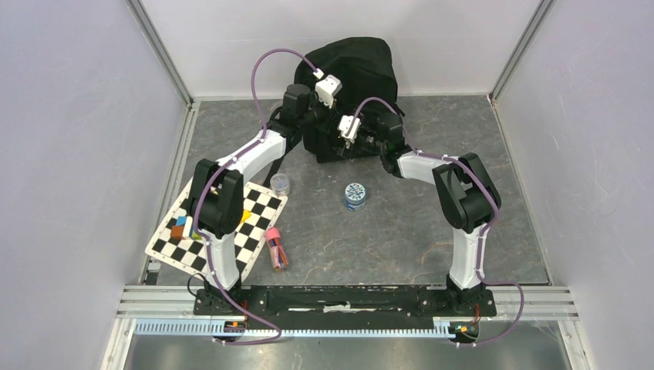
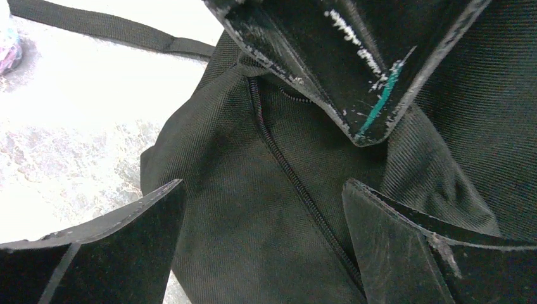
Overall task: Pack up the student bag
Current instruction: Unzip the student bag at the center of the board.
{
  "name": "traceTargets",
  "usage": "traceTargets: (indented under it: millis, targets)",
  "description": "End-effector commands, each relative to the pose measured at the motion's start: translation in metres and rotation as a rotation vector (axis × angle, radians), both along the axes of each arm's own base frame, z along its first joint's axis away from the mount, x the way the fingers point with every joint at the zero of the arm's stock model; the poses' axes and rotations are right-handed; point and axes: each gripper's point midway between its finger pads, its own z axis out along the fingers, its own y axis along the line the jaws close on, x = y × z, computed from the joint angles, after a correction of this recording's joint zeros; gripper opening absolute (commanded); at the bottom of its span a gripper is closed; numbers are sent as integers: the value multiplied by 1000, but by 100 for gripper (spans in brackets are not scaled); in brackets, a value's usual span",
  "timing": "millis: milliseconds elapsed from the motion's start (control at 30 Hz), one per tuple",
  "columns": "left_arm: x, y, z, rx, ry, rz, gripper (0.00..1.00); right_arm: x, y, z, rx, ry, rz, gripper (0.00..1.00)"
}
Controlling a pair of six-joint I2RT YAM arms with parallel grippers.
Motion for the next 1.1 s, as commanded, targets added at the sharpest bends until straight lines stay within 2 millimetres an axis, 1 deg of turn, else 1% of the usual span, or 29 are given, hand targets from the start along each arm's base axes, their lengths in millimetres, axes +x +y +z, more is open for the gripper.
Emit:
traceTargets:
  millis: [0, 33, 100, 167, 333, 433, 500, 533, 567, 633, 733, 800, 933, 967, 1000, 1067]
  targets:
    - [-11, -17, 79, -128, -154, -81, 2, 31, -12, -4, -56, -16, -123, 98]
    - [-12, -16, 79, -125, -156, -80, 2, 38, -15, -5, -73, -6, -151, 98]
    - [-13, -14, 80, -116, -162, -77, 2, 50, -28, -9, -114, 32, -243, 98]
    - [-13, -12, 80, -106, -169, -72, 2, 55, -39, -11, -144, 63, -292, 98]
    - [-14, -6, 79, -85, -180, -53, 2, 55, -64, -15, -187, 120, -335, 98]
    - [-14, -5, 77, -83, -181, -50, 2, 59, -79, -21, -213, 178, -359, 98]
    - [-14, -5, 77, -85, -181, -47, 2, 58, -86, -30, -239, 235, -354, 98]
    - [-14, -5, 77, -86, -183, -45, 2, 54, -89, -39, -255, 272, -343, 98]
    - [-14, -5, 77, -87, -185, -45, 2, 51, -90, -45, -265, 305, -322, 95]
    - [-13, -4, 77, -89, -186, -43, 2, 42, -87, -58, -283, 360, -272, 82]
    - [-11, -4, 75, -87, -182, -34, 2, 26, -80, -67, -284, 420, -207, 58]
    - [-9, -3, 73, -84, -181, -22, 2, 14, -78, -69, -269, 438, -179, 43]
    - [-5, 2, 70, -80, -174, 15, 2, -7, -76, -64, -217, 458, -169, 7]
    - [-3, 3, 69, -80, -170, 28, 2, -13, -77, -62, -208, 455, -169, 2]
    - [-2, 4, 69, -78, -170, 39, 2, -18, -77, -58, -201, 443, -172, 0]
    - [1, 7, 66, -81, -161, 66, 2, -33, -76, -59, -200, 422, -172, 0]
